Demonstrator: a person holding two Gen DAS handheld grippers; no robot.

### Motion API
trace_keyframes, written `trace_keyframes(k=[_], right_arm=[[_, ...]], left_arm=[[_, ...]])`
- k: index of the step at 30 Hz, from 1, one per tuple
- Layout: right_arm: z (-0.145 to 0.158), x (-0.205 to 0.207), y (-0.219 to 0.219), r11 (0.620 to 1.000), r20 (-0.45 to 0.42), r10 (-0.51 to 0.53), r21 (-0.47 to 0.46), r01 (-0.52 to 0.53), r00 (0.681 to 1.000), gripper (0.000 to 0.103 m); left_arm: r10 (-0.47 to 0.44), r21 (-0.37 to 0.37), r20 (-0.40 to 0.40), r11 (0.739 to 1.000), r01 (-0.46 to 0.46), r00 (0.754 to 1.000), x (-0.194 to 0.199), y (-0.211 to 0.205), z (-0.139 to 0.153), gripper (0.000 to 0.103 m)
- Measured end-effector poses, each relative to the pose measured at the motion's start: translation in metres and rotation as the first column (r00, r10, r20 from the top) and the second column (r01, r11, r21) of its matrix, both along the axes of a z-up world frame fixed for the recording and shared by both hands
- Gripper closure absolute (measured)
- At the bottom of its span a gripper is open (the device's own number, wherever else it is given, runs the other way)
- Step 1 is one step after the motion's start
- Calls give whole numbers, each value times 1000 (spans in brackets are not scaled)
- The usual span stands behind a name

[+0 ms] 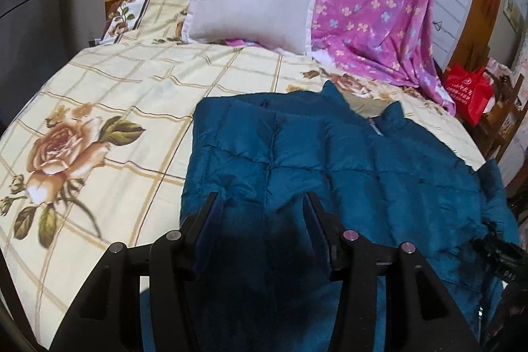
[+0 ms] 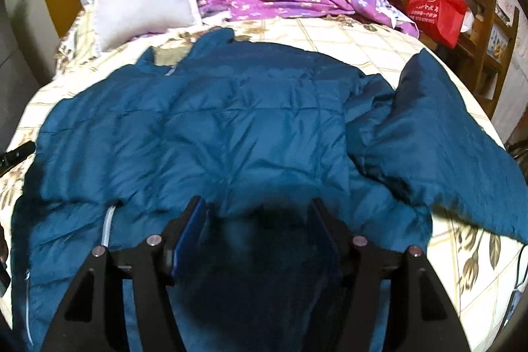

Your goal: Fold large clothes

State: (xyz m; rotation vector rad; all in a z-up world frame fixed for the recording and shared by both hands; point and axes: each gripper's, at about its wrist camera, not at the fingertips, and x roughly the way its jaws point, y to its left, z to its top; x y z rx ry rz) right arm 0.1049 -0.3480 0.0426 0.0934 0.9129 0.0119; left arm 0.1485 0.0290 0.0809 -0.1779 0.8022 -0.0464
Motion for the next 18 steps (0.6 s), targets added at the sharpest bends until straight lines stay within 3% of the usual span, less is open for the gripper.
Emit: trace_keyframes(k=[9,18], right_arm=[[12,-44,8,999,18,20,32,-20,1000,36],[19,-71,3,1000,20,-2,22,2,1000,32]], left_arm=[[-28,36,30,999,27,999,-54,-34,8,63],[-79,72,61,995,75,995,-84,-71,12,63]])
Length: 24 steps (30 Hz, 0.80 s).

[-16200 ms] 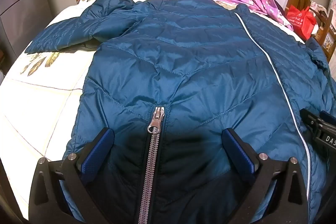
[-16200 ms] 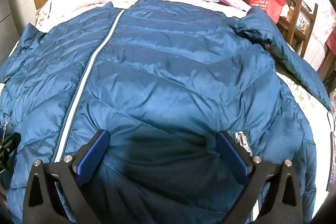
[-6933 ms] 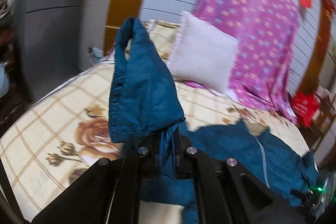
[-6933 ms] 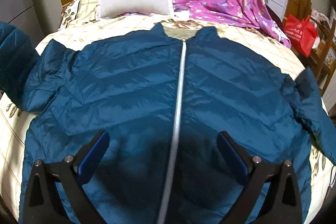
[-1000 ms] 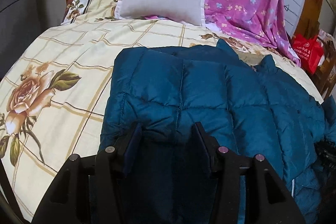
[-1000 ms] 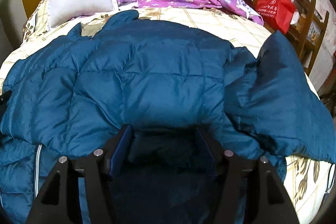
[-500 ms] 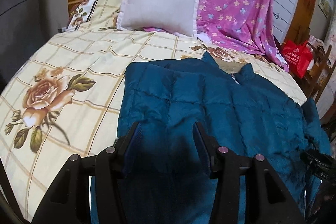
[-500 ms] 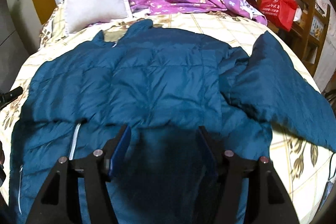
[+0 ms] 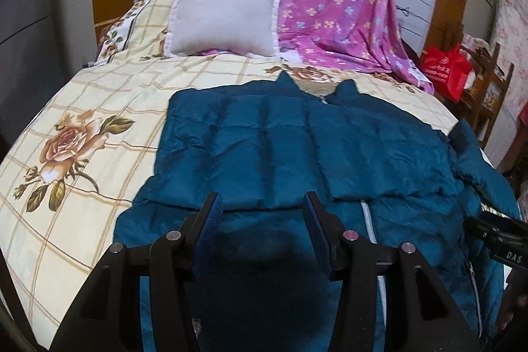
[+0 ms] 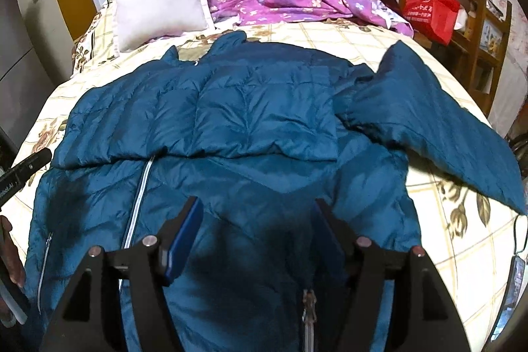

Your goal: Fold large clothes

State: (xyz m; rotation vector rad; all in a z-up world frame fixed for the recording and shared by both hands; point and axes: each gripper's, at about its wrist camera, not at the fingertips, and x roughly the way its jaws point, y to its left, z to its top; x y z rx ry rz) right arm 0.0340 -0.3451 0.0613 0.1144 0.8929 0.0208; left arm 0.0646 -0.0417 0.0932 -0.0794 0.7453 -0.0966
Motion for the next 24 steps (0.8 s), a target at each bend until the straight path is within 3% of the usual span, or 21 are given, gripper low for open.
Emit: trace_keyframes(k=[15,24], right_arm=[[6,-13,-34,997,8,-74,-22,75,997,30],[-2,-12,-54,995,-1,-102,-10,102,995,29]], left_arm=[[-98,-27,21,995,98,995,-9,-45,3,63],[-95,-71,-18,993,94,995,2,-52,-11,63]])
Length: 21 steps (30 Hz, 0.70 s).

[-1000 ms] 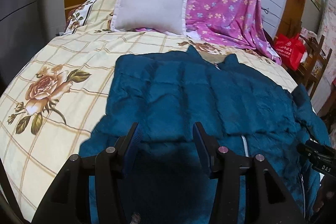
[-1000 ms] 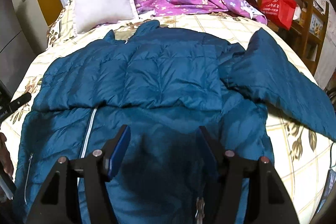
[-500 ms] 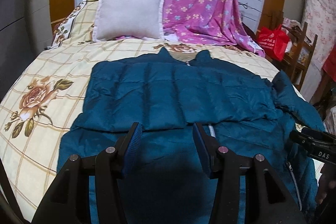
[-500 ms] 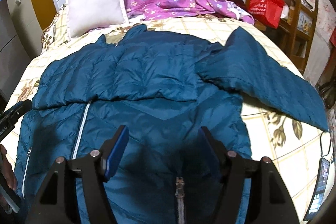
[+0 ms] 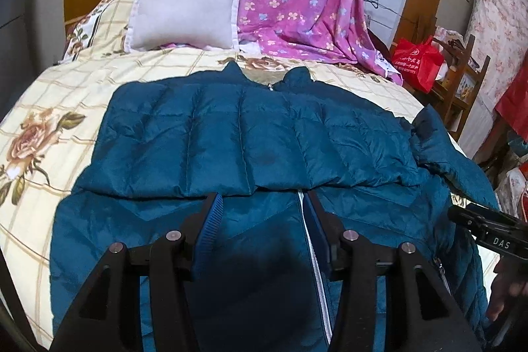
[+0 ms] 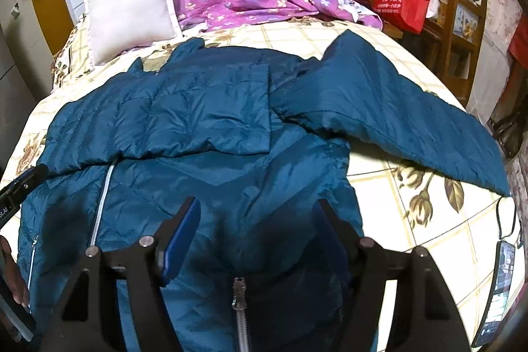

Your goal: Fold large clothes

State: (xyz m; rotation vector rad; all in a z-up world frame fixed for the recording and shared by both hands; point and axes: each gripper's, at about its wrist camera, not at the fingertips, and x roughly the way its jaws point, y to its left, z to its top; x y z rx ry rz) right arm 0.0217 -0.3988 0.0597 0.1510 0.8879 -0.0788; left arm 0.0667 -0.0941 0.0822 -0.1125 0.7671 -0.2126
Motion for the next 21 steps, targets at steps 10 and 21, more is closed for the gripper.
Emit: trace_keyframes(k=[10,21], right_arm=[[-5,0,-29,999,6,-53,0,53,999,29],[-1,-3,-89,986,38,-160,-34,161,986,29]], left_arm=[[5,-14,-46,1000,-6,999,7,-3,-16,63],[-9,19,-61,1000,10,998,11,-16,-21,63]])
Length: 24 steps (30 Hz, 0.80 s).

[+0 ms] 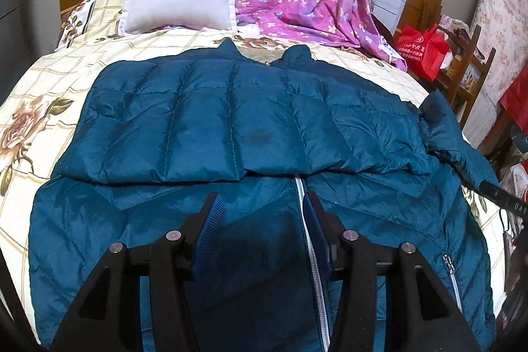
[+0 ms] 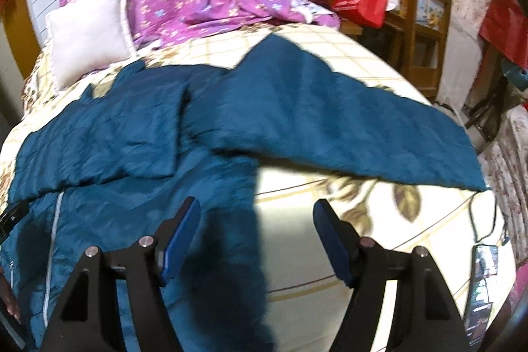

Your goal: Fold large clothes

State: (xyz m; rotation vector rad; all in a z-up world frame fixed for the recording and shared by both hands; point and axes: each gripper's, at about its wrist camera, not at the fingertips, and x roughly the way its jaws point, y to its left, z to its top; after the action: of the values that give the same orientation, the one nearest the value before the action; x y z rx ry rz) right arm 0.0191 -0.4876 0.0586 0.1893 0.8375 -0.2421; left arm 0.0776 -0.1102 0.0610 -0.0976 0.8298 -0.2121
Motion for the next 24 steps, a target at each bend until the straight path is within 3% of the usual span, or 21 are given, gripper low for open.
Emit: trace_keyframes(k=[9,20,24], right_arm=[[4,-9,-84,985,44,-173,2,173,984,29],[-9,-18,-217,918,-1,-394,-38,394,919,28],[-18,-19,-258,890,-21,-455,-10,455,890,28]], left_arm=[[2,8,-14,1000,-2,1000,3,2,-7,63],[20,0,-26,1000,-20,999,8,20,-10,63],[31,-11,-45,999,-32,999,10,26,-15,63]])
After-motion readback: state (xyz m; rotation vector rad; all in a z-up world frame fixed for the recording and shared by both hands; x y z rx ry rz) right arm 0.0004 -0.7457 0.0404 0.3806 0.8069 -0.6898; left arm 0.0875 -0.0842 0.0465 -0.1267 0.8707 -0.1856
